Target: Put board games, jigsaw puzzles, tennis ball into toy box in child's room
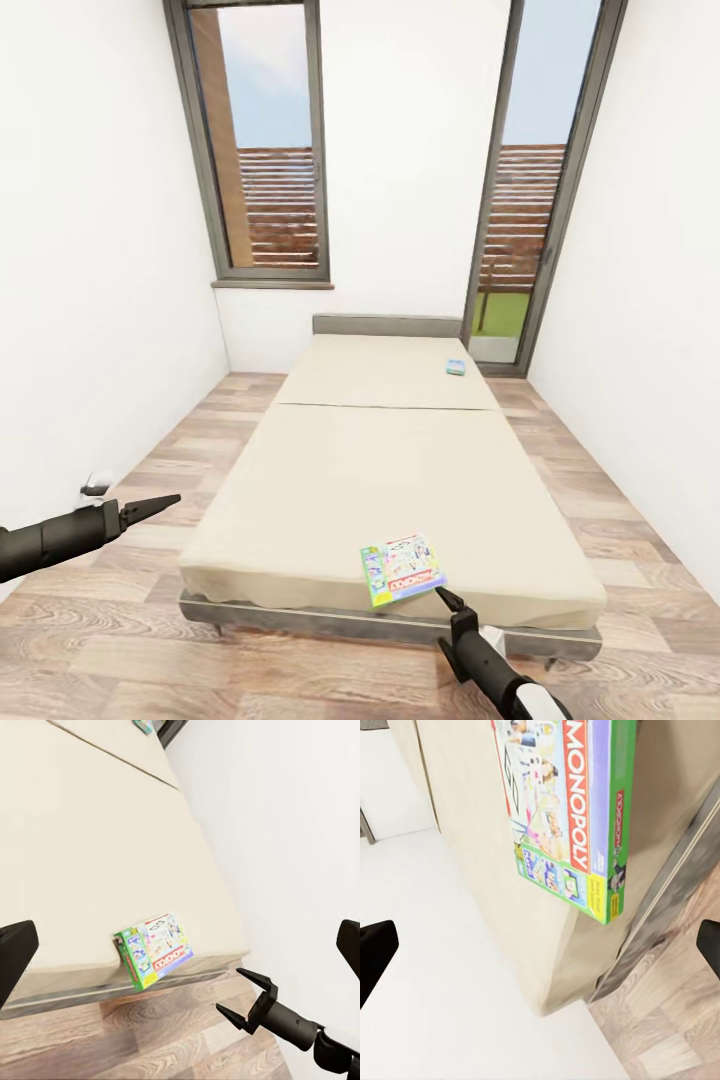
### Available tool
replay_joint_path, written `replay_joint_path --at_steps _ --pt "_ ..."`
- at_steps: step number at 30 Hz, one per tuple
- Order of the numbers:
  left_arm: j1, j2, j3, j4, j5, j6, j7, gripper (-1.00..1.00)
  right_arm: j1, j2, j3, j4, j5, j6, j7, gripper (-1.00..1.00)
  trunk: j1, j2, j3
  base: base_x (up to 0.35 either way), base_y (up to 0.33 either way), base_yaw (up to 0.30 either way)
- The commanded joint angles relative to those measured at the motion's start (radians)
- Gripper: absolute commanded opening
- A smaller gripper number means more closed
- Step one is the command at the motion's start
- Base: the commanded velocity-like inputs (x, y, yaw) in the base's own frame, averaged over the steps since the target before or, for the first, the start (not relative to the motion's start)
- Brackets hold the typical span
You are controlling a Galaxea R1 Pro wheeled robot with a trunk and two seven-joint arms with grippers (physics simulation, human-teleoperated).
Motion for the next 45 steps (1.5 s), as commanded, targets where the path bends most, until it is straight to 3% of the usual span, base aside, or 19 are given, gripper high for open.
replay_joint_path --at_steps 1,10,21,31,45 --pt "-0.001 0.0 0.0 0.0 -0.002 0.004 -0.005 1.0 0.0 0.0 -0.008 0.0 -0.004 0.009 0.0 1.0 0.0 -0.001 -0.001 0.0 0.092 0.0" --pt "-0.001 -0.001 -0.001 0.0 -0.003 0.004 -0.005 1.0 -0.001 -0.015 -0.009 -0.001 -0.004 0.009 0.0 1.0 0.0 -0.001 -0.001 0.0 0.02 0.0" --pt "-0.001 -0.002 -0.001 0.0 -0.003 0.004 -0.005 1.0 -0.026 -0.017 -0.006 -0.003 0.007 0.002 0.025 1.0 0.042 -0.078 -0.035 0.0 0.0 0.0" --pt "-0.001 -0.002 -0.001 0.0 -0.003 0.004 -0.005 1.0 -0.028 -0.011 -0.003 -0.004 0.012 -0.01 0.12 1.0 0.08 -0.148 -0.067 0.0 0.0 0.0" --pt "-0.001 -0.003 -0.002 0.0 -0.003 0.004 -0.005 1.0 -0.028 -0.001 -0.001 -0.005 0.012 -0.04 0.151 1.0 0.134 -0.246 -0.111 0.0 0.0 0.0"
